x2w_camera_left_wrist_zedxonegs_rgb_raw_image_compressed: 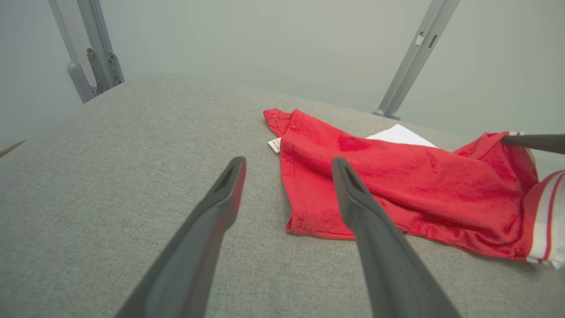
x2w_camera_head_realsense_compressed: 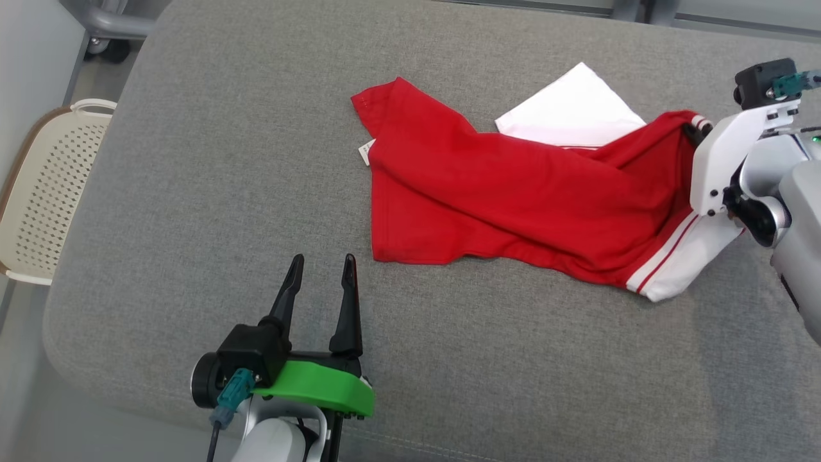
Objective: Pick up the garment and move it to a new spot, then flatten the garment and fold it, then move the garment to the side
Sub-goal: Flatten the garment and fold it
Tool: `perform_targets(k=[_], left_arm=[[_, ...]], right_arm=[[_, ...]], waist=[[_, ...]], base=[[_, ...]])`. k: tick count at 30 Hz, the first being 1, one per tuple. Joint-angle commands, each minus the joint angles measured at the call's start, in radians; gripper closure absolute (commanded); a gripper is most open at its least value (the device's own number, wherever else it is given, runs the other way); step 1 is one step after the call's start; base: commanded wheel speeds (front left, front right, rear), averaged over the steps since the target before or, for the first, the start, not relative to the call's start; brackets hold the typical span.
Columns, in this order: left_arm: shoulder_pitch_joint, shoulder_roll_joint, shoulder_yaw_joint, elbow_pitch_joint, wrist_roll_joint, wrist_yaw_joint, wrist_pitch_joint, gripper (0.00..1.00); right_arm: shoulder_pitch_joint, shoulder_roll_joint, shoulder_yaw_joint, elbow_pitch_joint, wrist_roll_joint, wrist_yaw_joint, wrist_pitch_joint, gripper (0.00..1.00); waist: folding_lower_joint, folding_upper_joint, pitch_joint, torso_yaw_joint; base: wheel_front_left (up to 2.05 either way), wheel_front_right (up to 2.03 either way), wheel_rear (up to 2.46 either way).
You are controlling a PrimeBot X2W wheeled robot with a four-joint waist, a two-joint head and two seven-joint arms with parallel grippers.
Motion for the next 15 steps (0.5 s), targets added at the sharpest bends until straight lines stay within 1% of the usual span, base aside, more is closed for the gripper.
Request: perform_targets(k=[1, 5, 8, 13, 15], left_arm=[[-0.012, 0.002, 0.000, -0.002, -0.002, -0.002, -0.003, 0.00], [-0.024, 0.002, -0.010, -0.001, -0.011, -0.001, -0.003, 0.00], [-0.030, 0.002, -0.014, -0.002, -0.012, 0.003, -0.003, 0.00], [-0.040, 0.002, -0.019, -0.002, -0.018, 0.004, -0.003, 0.00], [-0.042, 0.002, -0.020, -0.003, -0.020, 0.005, -0.003, 0.00]], right_arm=[[-0.010, -0.004, 0.002, 0.009, -0.008, 0.000, -0.014, 1.00], [-0.081, 0.005, 0.020, 0.083, -0.090, 0.000, -0.125, 1.00], [-0.131, 0.029, 0.007, 0.141, -0.123, 0.000, -0.206, 1.00], [-0.188, 0.059, 0.021, 0.232, -0.188, 0.000, -0.304, 1.00], [-0.201, 0.080, 0.012, 0.270, -0.199, 0.000, -0.338, 1.00]], waist=[[0.0000, 0.0001, 0.007, 0.006], [0.0000, 0.0001, 0.027, 0.024], [0.0000, 0.0001, 0.041, 0.036], [0.0000, 0.0001, 0.054, 0.052], [0.0000, 0.0001, 0.057, 0.056]], base=[[0.00, 0.00, 0.00], [0.00, 0.00, 0.00], [0.00, 0.00, 0.00], [0.00, 0.00, 0.00], [0.00, 0.00, 0.00]])
